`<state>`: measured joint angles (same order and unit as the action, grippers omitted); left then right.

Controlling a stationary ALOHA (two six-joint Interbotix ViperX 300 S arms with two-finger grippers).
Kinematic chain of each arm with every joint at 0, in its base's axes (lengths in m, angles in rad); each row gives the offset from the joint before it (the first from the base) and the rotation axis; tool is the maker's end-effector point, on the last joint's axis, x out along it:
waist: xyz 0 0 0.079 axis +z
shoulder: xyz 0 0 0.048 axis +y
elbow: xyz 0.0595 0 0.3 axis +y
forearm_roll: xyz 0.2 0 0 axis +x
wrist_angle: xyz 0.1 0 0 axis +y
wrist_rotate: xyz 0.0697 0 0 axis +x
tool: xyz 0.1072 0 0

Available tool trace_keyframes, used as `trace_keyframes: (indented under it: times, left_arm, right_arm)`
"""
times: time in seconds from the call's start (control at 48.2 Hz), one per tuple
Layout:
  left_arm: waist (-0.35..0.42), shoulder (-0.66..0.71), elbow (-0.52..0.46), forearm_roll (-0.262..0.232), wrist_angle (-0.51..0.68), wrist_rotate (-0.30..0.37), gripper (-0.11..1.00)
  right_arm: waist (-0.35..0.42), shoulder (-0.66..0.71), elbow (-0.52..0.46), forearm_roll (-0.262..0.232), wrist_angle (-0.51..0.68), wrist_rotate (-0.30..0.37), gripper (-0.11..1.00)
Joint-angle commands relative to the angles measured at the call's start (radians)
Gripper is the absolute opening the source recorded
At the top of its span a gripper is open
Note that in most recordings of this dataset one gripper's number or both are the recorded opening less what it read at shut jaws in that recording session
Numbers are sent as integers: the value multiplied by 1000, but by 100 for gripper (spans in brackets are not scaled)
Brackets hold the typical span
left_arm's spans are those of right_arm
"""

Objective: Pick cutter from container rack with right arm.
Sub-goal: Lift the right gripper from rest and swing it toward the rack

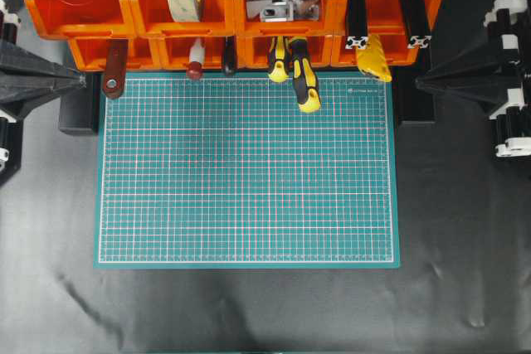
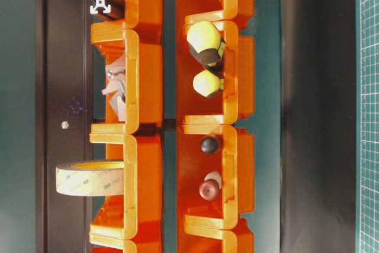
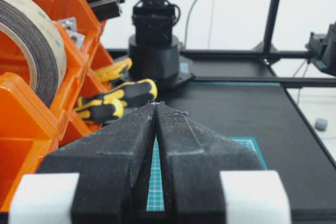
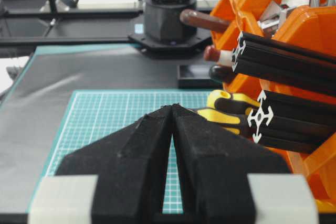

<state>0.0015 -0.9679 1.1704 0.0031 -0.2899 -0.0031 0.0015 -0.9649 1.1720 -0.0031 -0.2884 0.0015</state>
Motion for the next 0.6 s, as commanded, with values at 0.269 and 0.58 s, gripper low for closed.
trace_keyframes:
  times: [0.269, 0.58]
  left_arm:
    - [-12, 21, -109, 32, 81, -74, 1]
    - [-15, 18, -132, 32, 140, -80, 1]
  right_arm:
    - [129, 11, -101, 6, 301, 20, 0]
    - [206, 60, -327, -28, 611, 11, 0]
